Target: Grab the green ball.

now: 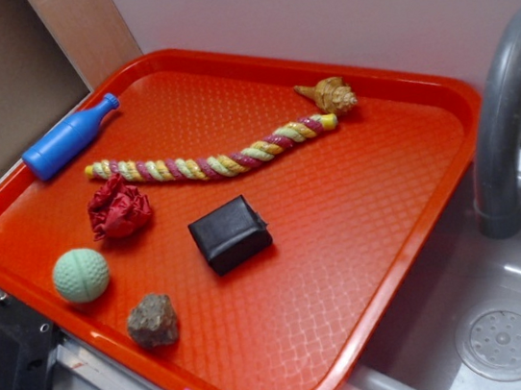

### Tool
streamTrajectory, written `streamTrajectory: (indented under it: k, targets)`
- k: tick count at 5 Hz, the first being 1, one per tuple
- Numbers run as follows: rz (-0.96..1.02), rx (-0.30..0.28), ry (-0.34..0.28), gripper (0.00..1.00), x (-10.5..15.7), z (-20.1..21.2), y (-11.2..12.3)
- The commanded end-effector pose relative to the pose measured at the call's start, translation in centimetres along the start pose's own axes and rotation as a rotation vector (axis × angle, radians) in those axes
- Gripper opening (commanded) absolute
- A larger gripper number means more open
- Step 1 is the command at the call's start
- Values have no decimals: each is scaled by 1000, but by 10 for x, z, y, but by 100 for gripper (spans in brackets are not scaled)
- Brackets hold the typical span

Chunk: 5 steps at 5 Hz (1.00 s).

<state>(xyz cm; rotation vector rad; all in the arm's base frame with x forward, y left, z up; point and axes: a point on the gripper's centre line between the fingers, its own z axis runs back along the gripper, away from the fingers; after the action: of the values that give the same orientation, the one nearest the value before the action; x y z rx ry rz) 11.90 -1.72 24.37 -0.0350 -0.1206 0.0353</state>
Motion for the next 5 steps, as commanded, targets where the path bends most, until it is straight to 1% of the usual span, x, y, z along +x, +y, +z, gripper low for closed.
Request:
streamTrajectory:
  k: [1,2,3,4,5]
  targets:
    - [0,0,0,100,0,0,0]
    - [-94,2,19,100,7,-52,-17]
    - [-143,-62,-2,100,-6,-100,-25]
    - [-173,-62,29,100,-9,-144,-9]
    - [-197,-1,46,100,-13,-171,2]
